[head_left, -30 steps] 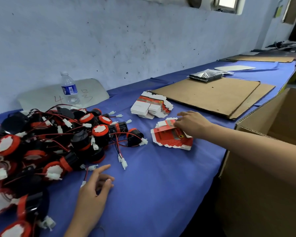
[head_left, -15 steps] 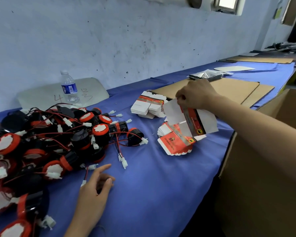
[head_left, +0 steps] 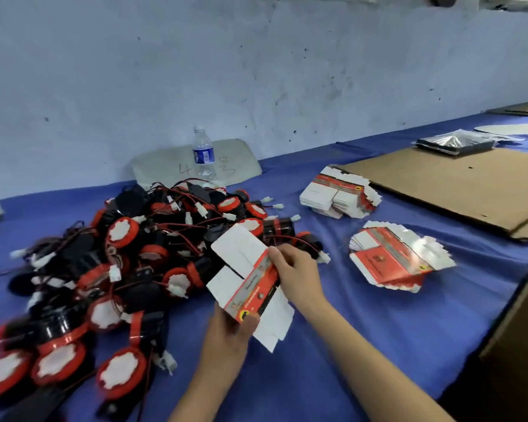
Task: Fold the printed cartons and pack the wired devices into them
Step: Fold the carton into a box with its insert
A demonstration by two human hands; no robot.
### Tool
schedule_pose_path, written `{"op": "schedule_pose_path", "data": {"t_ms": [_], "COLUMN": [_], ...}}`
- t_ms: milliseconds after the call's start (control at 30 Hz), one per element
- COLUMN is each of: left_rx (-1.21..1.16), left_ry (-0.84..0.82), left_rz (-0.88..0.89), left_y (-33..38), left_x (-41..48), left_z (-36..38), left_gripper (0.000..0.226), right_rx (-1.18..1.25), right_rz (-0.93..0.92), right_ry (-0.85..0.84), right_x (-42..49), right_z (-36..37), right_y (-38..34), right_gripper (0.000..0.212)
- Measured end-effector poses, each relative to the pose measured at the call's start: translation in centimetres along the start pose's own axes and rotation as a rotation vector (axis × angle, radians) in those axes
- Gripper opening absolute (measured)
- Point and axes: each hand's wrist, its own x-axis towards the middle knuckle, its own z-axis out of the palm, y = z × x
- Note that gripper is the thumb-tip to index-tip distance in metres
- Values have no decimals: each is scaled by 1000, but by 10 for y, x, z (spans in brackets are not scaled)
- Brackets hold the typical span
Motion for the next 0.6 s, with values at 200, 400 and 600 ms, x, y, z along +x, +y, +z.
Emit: {"op": "schedule_pose_path", "data": {"t_ms": [200, 400, 600], "left_rx": [-104, -86, 93], "left_ry": [-97, 80, 366], "left_rz": [64, 34, 48], "left_y": [9, -1, -3], "left_x": [1, 7, 13], "left_z": [-1, -4, -17], "left_gripper": [119, 81, 57], "right_rx": [434, 670, 649], "right_rz": [37, 271, 413], "right_ry": [-127, -342, -639], "right_x": [-13, -19, -32], "right_z": [11, 2, -10], "right_y": [2, -12, -14], "right_gripper": [31, 48, 70]}}
